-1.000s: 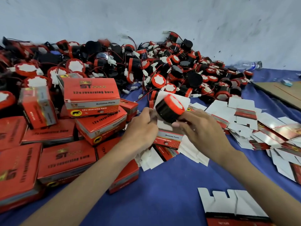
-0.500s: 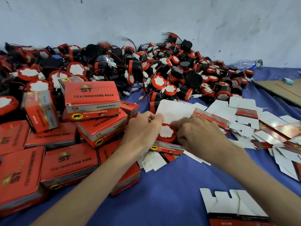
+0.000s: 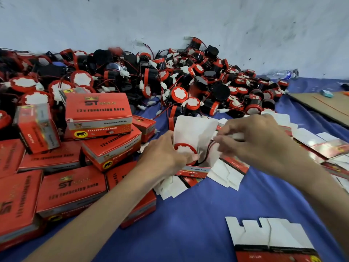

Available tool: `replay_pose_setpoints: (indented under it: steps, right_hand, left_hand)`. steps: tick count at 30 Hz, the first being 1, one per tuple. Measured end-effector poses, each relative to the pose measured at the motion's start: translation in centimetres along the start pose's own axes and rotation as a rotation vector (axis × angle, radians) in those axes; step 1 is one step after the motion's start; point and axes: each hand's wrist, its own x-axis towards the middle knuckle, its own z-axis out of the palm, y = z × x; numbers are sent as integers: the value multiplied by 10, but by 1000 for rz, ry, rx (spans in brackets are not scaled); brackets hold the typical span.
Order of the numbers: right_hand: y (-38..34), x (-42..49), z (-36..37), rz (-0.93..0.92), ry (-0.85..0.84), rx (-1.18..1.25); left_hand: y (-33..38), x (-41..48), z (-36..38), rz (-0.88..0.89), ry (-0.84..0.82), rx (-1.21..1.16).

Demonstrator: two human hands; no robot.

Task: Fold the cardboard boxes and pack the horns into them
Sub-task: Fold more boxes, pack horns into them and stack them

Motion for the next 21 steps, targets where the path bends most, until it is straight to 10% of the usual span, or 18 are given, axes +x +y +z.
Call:
replay_pose_setpoints:
  steps: [8, 13, 21]
  right_hand:
    - [-14, 30, 38, -102, -6, -144]
    - [-22, 34, 52, -268, -308, -72]
    - [-17, 33, 57, -118, -434, -18]
  left_hand:
    - [-6, 2, -3, 79, -111, -7]
    - [-4, 9, -2, 142, -106, 129]
    - [-11, 11, -1, 223, -53, 137]
